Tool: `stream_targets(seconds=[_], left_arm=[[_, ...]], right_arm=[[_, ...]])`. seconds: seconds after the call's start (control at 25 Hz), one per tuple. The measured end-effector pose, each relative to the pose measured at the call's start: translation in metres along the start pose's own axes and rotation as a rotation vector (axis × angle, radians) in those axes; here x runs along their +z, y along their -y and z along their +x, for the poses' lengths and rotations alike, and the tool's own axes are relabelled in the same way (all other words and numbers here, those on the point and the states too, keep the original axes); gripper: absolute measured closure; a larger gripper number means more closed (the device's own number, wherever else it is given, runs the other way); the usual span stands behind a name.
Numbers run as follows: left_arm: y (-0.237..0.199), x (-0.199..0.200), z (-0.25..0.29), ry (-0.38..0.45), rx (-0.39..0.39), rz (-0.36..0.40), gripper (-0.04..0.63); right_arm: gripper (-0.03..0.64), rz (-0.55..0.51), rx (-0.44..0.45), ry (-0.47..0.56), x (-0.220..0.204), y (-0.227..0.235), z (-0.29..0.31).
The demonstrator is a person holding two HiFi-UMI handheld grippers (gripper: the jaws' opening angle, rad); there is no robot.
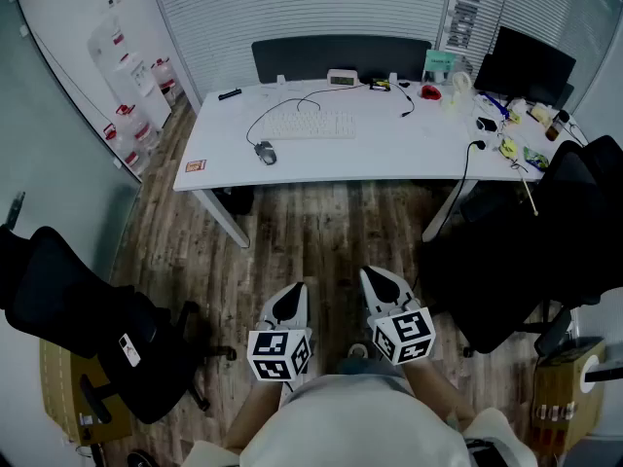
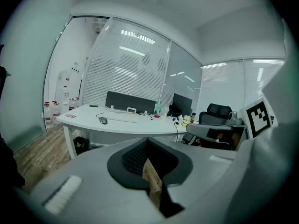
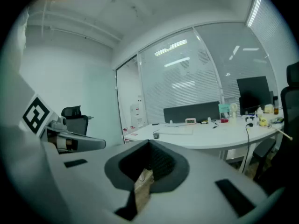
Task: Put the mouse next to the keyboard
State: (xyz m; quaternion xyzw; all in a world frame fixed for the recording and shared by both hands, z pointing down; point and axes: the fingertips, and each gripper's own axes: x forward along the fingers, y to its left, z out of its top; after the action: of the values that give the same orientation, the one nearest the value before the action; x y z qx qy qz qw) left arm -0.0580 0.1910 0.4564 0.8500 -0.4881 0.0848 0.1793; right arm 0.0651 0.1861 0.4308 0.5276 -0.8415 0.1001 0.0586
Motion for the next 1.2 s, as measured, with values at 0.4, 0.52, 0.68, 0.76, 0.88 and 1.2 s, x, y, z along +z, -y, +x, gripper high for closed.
stream_targets(seconds=[0.4, 0.52, 0.68, 0.76, 0.88, 1.2], left_arm=[[-0.006, -0.002, -0.037, 0.034, 0.011, -0.028, 0.584], [-0.001, -0.002, -0.04, 0.041, 0.013, -0.027, 0.584], [0.004, 0.003, -0.04, 0.068, 0.0, -0.025, 0.584], [0.007, 0.005, -0.037, 0.077, -0.017, -0.025, 0.581], [0.012, 0.009, -0.029, 0.082, -0.031, -0.017, 0.5], [0.02, 0.007, -0.002, 0.066, -0.046, -0.014, 0.386]], right_arm=[[0.615, -0.028, -0.008, -0.003, -0.006, -0.023, -0.031], [0.615, -0.032, 0.0, -0.004, -0.006, -0.023, -0.035], [0.615, -0.041, 0.015, -0.012, -0.005, -0.02, -0.036], [0.615, -0.047, 0.021, -0.013, -0.005, -0.014, -0.034], [0.592, -0.058, 0.019, -0.019, -0.004, -0.001, -0.029], [0.378, -0.059, 0.061, -0.014, -0.001, 0.026, -0.013]])
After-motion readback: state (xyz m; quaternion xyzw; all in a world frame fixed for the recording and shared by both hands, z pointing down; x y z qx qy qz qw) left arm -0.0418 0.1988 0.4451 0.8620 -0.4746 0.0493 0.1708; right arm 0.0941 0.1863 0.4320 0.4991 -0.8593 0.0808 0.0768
